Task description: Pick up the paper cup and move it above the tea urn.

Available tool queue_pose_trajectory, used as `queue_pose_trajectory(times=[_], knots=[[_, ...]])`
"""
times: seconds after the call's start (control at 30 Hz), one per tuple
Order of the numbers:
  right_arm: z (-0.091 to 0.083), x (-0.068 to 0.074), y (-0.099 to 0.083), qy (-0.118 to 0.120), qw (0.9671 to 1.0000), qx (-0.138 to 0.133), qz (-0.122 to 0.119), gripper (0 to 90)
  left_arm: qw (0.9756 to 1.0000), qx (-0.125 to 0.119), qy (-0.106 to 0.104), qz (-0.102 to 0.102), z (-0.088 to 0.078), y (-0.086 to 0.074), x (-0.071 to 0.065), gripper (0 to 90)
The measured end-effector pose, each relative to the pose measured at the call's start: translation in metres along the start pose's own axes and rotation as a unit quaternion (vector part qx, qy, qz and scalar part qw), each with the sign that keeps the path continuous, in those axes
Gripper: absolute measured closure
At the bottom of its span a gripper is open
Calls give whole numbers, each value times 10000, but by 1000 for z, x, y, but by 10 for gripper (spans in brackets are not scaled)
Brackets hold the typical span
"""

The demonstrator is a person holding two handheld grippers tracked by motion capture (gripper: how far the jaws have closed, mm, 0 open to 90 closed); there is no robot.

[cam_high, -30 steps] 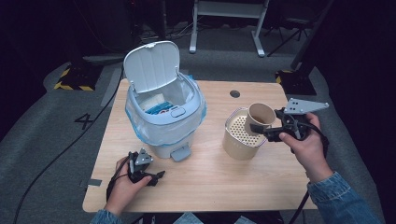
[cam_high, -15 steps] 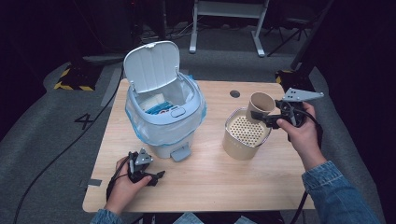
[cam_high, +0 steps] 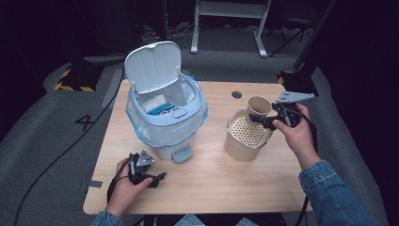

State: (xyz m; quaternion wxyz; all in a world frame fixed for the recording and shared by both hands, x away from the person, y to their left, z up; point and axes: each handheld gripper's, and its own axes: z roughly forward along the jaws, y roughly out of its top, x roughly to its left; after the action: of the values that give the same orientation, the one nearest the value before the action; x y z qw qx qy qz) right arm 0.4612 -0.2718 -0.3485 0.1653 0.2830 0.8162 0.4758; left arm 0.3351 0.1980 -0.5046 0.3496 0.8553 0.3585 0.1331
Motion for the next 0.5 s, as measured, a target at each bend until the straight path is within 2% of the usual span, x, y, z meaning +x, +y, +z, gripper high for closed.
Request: queue_pose_trajectory(times=[0.07,0.2,0.5], knots=[[3,-2,-5,2,9999,114,24,311,10000,2,0,1,0,0,0,170],[4,-3,-8,2,9999,93,45,311,10000,2,0,4,0,0,0,170],[-1,-2,-8,-148,9995,116,-261,315,10000,1,1,0,0,0,0,170]])
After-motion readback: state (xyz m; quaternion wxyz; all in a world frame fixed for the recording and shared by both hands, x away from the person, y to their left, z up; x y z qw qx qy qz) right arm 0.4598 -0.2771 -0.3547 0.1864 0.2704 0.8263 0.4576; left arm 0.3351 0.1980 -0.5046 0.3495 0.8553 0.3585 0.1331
